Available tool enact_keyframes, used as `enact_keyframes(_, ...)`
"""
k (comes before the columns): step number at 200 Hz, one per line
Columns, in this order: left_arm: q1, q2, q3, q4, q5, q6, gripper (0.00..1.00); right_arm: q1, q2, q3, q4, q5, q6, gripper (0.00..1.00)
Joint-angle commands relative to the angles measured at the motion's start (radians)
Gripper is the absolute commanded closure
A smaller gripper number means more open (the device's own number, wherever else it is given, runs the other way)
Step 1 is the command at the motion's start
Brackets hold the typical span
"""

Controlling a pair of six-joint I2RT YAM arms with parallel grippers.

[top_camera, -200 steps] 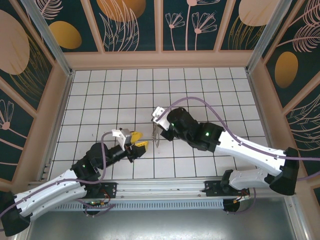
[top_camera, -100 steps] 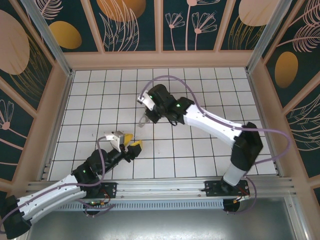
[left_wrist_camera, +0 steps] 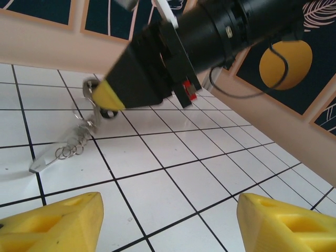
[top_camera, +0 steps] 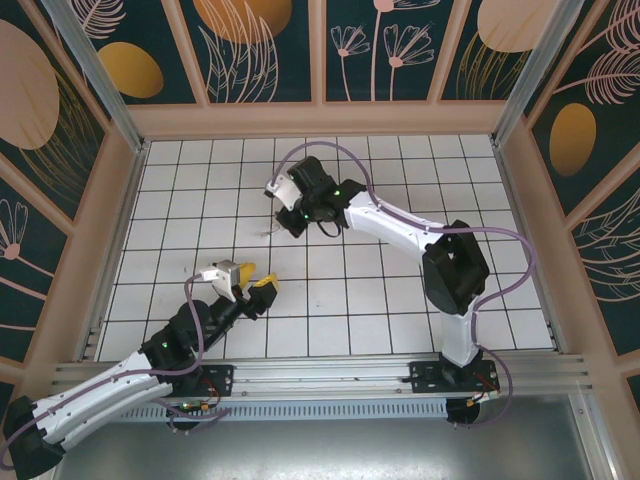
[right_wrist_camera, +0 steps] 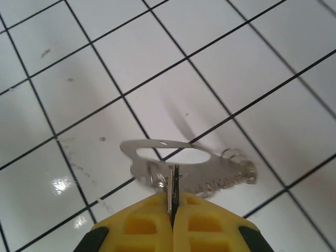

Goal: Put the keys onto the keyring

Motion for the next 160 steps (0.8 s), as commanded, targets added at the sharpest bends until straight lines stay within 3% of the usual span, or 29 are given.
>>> enact_keyframes(1,-0.004,0.018,0.006,0.039,-0.02,0.006,0.31,0.004,-0.105,-0.147,0.057,-0.065,0.072,1.0)
enact_keyframes(70,-0.004,0.228,0.065,0.157,0.032,0.063,0.3,-0.018,-0.357,-0.633,0.244,-0.09,0.249,1.0)
enact_keyframes(135,-0.004,0.364,0.145,0.192,0.125,0.079,0.3,-0.047,-0.411,-0.912,0.481,-0.139,0.462,0.85)
enact_keyframes(160,-0.004,0.394,0.179,0.178,0.184,0.099,0.29,-0.025,-0.441,-0.975,0.523,-0.091,0.5,0.81)
